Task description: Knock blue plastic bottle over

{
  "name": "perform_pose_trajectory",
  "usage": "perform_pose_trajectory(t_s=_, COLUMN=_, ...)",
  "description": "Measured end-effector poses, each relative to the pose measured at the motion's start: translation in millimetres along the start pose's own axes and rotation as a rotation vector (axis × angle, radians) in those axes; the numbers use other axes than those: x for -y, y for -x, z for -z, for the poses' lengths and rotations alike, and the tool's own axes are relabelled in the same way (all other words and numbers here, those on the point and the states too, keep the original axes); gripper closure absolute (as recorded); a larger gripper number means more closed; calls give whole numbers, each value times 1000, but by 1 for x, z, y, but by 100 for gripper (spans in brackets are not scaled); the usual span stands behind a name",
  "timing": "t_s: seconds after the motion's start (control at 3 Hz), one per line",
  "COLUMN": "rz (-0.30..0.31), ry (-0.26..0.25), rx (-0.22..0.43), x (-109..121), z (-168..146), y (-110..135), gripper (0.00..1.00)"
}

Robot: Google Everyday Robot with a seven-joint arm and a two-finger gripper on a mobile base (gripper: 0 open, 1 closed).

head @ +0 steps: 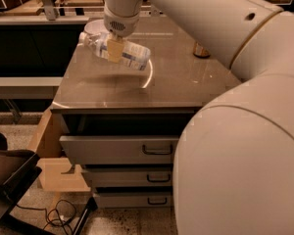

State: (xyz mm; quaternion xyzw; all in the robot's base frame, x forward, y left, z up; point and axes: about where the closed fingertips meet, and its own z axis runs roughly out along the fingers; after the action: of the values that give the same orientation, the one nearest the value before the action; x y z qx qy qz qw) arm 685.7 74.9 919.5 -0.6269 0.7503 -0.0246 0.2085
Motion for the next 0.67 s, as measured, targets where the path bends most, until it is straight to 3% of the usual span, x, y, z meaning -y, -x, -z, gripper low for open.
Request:
perform_pose_trajectory(t_s=0.33, rz=22, ry=43, rx=-58, x=-10, z=-20, y=-7, gripper=100)
perform_pose_trajectory(t_s=0.67, rz=19, ry=76, rx=-70, x=-18, z=-34, y=-13, gripper=100)
